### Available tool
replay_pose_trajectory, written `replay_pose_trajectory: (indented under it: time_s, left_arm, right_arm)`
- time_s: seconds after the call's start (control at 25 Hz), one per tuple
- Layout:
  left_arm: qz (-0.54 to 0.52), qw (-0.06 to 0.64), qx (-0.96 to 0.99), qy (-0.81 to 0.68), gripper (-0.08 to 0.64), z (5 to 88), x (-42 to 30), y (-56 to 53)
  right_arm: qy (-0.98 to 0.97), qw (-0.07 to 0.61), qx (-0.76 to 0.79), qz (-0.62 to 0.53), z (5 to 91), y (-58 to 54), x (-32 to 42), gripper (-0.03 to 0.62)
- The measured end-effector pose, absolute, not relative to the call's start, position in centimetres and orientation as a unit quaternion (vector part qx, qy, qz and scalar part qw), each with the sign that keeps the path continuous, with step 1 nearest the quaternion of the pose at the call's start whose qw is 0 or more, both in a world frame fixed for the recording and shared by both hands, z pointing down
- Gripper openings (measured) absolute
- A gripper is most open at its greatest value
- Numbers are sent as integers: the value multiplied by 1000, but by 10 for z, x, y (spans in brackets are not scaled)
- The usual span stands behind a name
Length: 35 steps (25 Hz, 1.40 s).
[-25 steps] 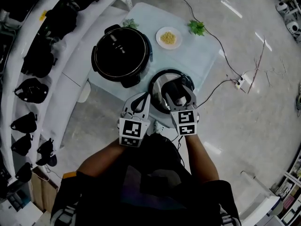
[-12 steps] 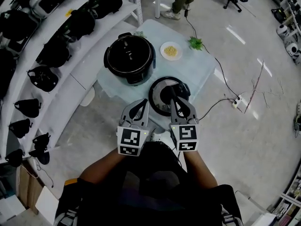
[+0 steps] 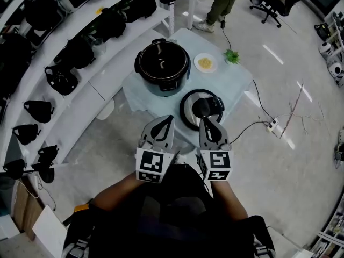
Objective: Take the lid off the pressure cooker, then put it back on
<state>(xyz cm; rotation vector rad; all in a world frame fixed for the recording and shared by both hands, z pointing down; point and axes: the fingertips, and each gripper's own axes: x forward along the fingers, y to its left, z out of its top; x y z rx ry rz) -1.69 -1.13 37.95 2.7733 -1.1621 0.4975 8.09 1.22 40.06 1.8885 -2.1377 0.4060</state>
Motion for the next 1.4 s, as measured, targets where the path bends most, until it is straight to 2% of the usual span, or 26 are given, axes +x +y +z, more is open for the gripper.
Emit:
replay_pose_trajectory:
  time_s: [0.68, 1.04, 1.4]
  left_arm:
    - [133, 44, 929, -342, 8, 364, -97, 88]
    - [130, 49, 932, -335, 8, 372, -90, 123]
    - [153, 48, 928, -336, 8, 385, -39, 140]
  right_arm:
    - [-720, 131, 667, 139, 375, 112, -20, 32]
    - [-707, 139, 677, 148, 381, 154, -8, 32]
    - [-729, 152, 652, 142, 387, 162, 33, 32]
